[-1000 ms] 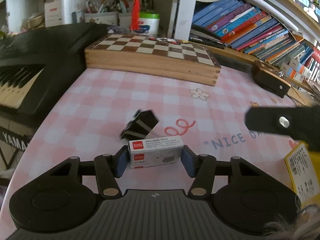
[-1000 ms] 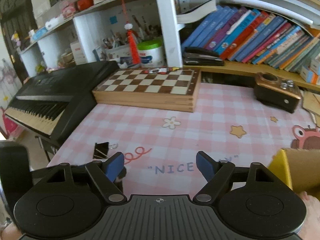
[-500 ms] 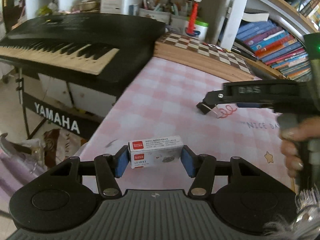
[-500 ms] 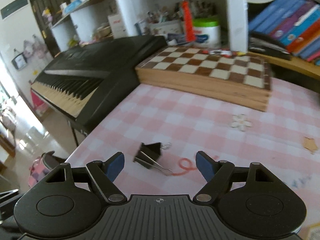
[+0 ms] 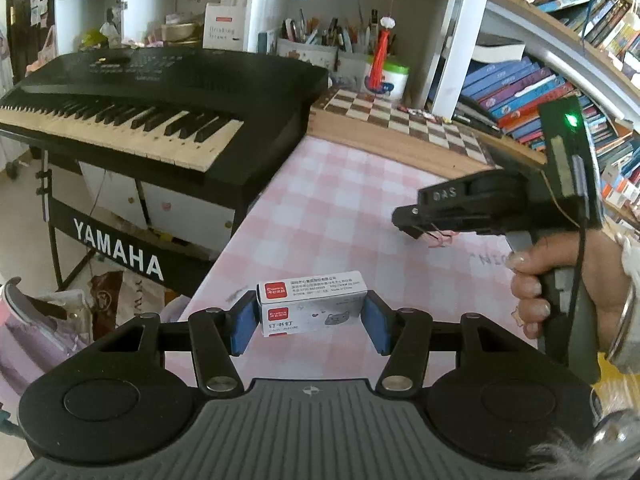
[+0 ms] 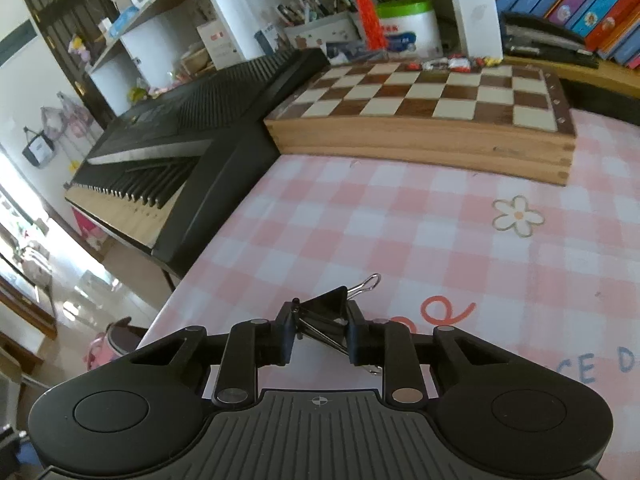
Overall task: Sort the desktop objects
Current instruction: 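Carry the stapler box and binder clip to the yellow box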
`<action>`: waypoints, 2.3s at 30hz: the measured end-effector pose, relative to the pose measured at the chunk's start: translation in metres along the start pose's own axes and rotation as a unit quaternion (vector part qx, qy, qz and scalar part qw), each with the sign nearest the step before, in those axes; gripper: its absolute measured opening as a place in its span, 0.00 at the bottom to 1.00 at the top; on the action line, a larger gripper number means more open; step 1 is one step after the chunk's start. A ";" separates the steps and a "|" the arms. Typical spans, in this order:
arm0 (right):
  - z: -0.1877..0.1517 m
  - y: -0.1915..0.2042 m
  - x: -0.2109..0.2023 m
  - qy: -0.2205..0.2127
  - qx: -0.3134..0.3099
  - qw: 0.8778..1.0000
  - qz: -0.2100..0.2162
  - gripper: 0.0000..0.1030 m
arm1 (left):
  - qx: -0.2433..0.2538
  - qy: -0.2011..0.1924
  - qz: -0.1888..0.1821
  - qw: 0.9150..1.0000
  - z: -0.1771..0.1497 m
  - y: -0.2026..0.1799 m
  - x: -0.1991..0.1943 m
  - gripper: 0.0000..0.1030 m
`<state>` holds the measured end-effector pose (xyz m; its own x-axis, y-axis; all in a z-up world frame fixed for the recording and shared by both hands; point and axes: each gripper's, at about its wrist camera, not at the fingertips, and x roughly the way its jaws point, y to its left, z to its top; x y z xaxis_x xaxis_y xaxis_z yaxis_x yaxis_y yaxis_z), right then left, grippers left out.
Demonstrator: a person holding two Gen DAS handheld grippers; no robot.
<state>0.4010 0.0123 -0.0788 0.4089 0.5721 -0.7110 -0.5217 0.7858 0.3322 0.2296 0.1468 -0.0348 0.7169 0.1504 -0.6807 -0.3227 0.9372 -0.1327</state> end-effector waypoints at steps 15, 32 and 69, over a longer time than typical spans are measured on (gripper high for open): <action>-0.029 0.024 -0.088 -0.057 -0.016 0.998 -0.024 0.24 | 0.012 -0.033 -0.067 0.997 0.004 -0.004 -0.035 0.51; -0.100 0.061 -0.192 -0.101 -0.002 0.992 -0.077 0.24 | 0.004 -0.038 -0.160 0.986 -0.031 0.019 -0.095 0.51; -0.257 0.124 -0.280 -0.111 0.076 0.983 -0.129 0.24 | 0.092 -0.014 -0.231 0.969 -0.114 0.040 -0.195 0.51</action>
<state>0.0289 -0.1112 0.0024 0.6747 0.3738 -0.6364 -0.2687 0.9275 0.2599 0.0063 0.1193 0.0110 0.7757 -0.2916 -0.5596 0.1499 0.9466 -0.2854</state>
